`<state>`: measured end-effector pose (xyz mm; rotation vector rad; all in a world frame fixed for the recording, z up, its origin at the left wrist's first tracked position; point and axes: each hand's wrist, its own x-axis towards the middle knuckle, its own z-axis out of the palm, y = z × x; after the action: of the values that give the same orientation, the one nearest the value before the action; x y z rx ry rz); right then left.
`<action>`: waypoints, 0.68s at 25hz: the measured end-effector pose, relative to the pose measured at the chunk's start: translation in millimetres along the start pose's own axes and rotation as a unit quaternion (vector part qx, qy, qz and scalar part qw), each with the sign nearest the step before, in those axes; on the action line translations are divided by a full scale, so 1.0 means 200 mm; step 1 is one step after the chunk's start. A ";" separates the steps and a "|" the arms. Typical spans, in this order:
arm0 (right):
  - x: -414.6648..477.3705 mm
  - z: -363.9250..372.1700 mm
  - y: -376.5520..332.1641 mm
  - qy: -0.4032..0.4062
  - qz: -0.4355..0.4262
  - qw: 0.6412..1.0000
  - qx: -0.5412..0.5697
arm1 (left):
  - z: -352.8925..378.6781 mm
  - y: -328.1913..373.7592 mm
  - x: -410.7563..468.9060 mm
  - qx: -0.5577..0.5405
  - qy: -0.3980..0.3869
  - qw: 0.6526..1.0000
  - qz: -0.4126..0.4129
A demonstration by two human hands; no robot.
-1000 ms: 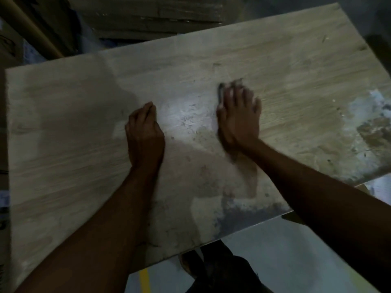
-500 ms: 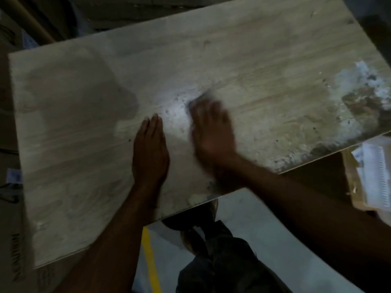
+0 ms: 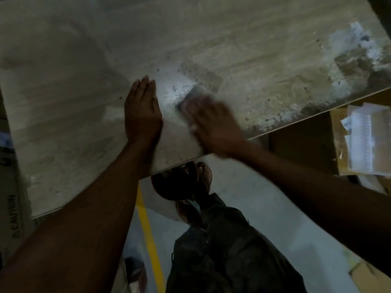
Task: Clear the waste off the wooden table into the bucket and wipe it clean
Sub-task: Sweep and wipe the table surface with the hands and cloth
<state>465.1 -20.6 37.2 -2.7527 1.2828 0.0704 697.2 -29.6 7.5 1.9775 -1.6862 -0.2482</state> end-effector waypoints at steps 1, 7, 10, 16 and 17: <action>0.03 -0.03 0.16 0.029 0.142 0.989 0.025 | 0.01 0.02 -0.05 0.014 0.005 1.000 0.005; -0.24 0.11 -0.23 0.050 -0.024 0.998 0.029 | 0.00 0.03 -0.06 0.101 0.007 0.994 0.043; -0.29 0.04 0.27 0.057 0.034 0.998 -0.021 | 0.04 0.07 -0.11 0.107 0.022 0.994 0.029; -0.30 0.07 0.02 0.051 0.034 0.997 0.037 | 0.25 0.41 0.02 0.050 -0.031 0.997 0.055; -0.27 0.04 0.13 0.035 -0.022 0.999 0.031 | 0.27 0.43 0.08 0.020 -0.027 0.999 0.037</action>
<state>410.1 4.6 31.3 -2.7517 1.2175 -0.0682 600.9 -67.0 8.3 1.9488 -1.8082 -0.2460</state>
